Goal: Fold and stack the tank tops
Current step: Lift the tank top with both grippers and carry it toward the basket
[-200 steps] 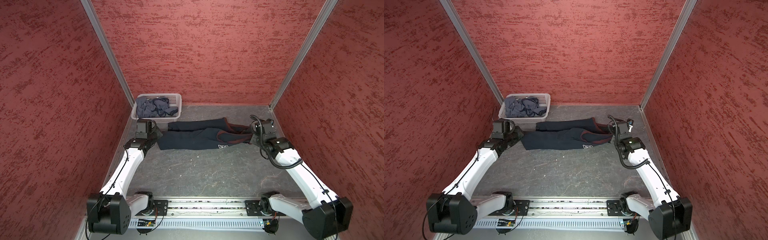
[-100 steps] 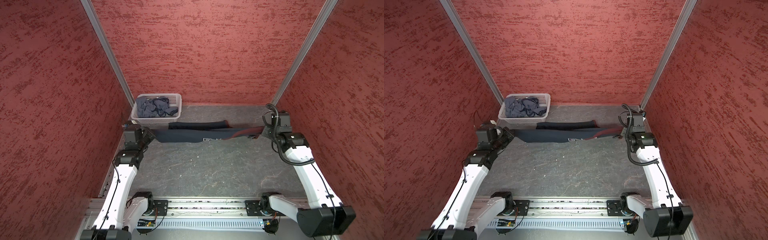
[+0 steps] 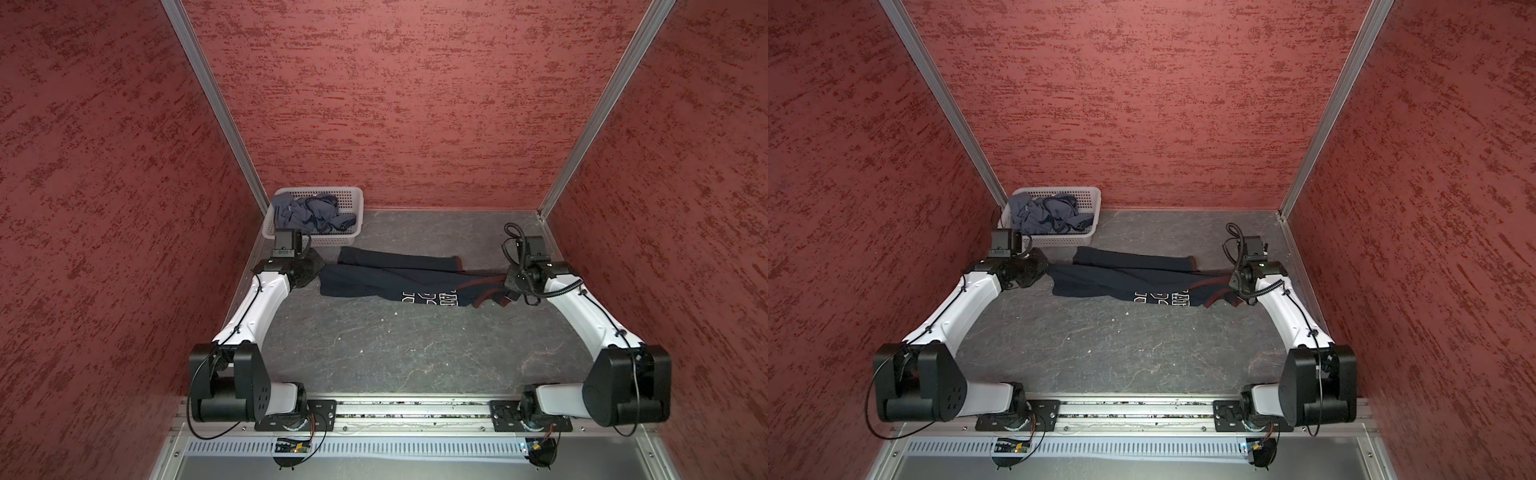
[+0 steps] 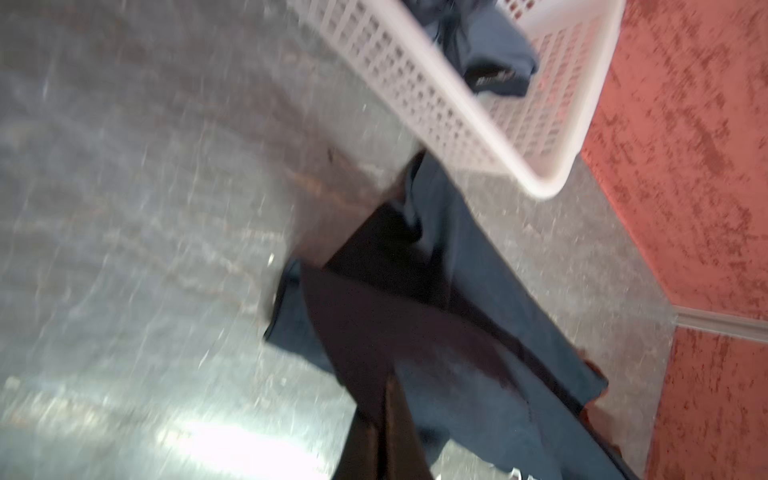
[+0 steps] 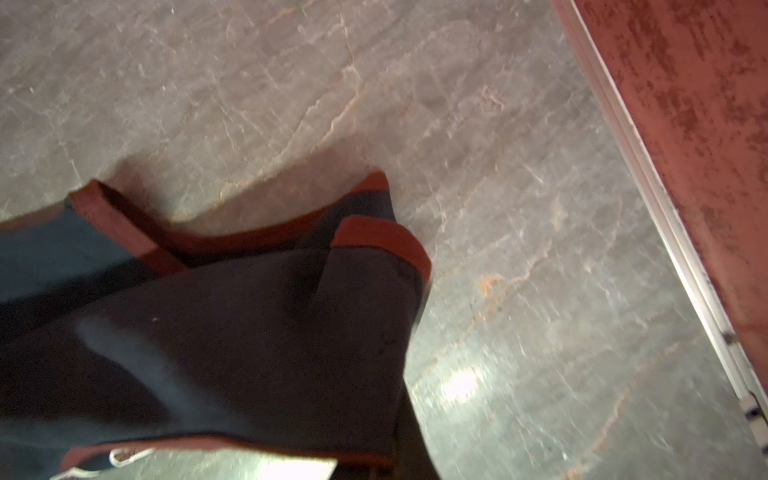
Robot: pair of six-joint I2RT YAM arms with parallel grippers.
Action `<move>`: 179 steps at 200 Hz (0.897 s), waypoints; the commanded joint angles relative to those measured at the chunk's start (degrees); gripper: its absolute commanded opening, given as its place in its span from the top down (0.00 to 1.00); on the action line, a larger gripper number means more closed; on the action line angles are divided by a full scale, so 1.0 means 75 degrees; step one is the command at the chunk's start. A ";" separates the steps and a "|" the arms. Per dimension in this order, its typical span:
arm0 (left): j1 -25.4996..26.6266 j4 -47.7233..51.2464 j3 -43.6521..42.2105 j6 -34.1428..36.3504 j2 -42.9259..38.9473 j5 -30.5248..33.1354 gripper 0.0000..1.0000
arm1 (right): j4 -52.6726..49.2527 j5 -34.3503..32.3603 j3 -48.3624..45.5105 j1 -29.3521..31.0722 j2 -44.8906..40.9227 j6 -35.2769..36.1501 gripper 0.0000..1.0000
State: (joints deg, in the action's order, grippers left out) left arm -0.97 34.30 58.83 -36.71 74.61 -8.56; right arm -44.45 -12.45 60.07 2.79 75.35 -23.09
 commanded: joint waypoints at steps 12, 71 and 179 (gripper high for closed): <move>-0.0167 -0.0886 0.0086 -0.0074 -0.2556 0.0437 1.00 | -0.0342 -0.0383 0.1572 -0.0058 -0.1727 0.0050 1.00; -0.0377 -0.0997 0.0731 -0.0027 -0.4798 0.0988 1.00 | -0.0660 -0.1014 0.3195 -0.0055 -0.3370 0.0339 1.00; -0.0383 0.1324 0.4296 0.0438 -0.0215 -0.0805 1.00 | -0.1074 -0.0700 0.5270 -0.0199 -0.0342 0.0267 1.00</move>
State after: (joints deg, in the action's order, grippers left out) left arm -3.27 36.77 88.18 -34.20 66.59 -9.32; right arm -51.37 -18.06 95.53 2.33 70.32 -20.56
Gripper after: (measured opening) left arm 0.059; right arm 0.060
